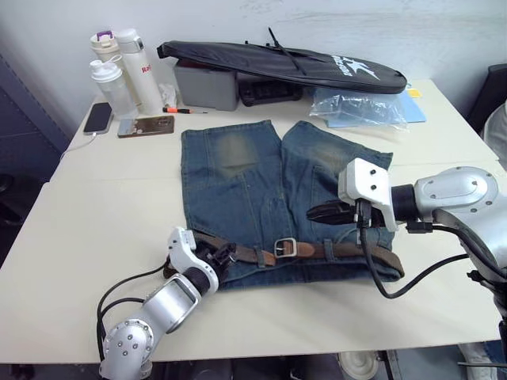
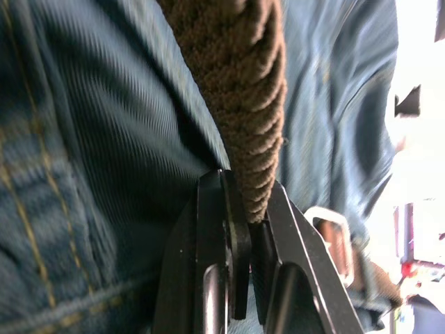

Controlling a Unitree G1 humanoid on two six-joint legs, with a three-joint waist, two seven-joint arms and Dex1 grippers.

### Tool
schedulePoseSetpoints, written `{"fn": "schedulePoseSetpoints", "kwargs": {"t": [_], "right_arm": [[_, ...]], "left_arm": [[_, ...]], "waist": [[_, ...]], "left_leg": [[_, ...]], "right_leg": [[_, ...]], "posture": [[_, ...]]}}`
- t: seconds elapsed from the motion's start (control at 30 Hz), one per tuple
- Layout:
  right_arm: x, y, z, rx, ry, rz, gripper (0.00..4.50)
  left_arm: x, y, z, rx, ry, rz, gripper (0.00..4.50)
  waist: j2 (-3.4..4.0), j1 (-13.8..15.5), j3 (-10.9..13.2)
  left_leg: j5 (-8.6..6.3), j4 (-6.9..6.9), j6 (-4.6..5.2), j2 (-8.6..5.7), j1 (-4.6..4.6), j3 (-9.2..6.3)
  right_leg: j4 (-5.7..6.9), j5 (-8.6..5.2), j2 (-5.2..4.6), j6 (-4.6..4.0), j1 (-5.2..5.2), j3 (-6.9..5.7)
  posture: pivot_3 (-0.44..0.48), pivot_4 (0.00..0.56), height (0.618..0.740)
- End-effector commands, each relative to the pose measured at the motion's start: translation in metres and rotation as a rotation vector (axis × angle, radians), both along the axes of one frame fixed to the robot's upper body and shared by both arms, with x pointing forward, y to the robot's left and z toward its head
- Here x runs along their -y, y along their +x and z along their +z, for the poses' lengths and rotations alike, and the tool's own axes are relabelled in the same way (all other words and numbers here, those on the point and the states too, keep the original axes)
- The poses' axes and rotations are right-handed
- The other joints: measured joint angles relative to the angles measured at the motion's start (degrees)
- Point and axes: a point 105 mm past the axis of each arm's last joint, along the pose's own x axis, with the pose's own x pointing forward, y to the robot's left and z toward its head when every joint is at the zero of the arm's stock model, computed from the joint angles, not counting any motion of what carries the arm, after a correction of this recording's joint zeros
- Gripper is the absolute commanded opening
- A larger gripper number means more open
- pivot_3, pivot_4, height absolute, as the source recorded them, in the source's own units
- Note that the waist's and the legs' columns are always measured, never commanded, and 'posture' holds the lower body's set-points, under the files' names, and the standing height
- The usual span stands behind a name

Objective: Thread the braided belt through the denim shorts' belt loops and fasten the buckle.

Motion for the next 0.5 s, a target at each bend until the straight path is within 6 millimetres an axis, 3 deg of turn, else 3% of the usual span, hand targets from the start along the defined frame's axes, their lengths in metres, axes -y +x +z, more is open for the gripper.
{"fn": "schedulePoseSetpoints", "kwargs": {"t": [0.03,0.3,0.5], "right_arm": [[-0.005,-0.001,0.01,0.051,-0.008,0.025,0.03],[-0.01,-0.002,0.003,0.042,-0.025,0.042,0.03],[-0.012,-0.014,-0.011,0.015,-0.049,0.072,0.03]], "left_arm": [[0.011,-0.005,-0.003,-0.028,0.021,-0.081,0.0],[0.022,0.007,0.001,0.016,0.101,-0.188,0.0],[0.036,0.002,-0.001,0.023,0.138,-0.361,0.0]], "waist": [[0.01,0.11,0.0],[0.01,0.6,-0.01],[0.05,0.59,-0.03]], "left_leg": [[0.0,0.0,0.0,0.0,0.0,0.0],[0.04,0.02,0.05,-0.06,-0.01,-0.03],[0.07,0.02,0.04,-0.08,-0.04,-0.03]], "right_leg": [[0.0,0.0,0.0,0.0,0.0,0.0],[-0.01,0.02,-0.02,0.02,0.04,-0.15],[-0.04,0.04,-0.02,0.05,0.07,-0.23]], "posture": [[0.0,0.15,0.642],[0.0,0.15,0.642],[0.0,0.15,0.642]]}}
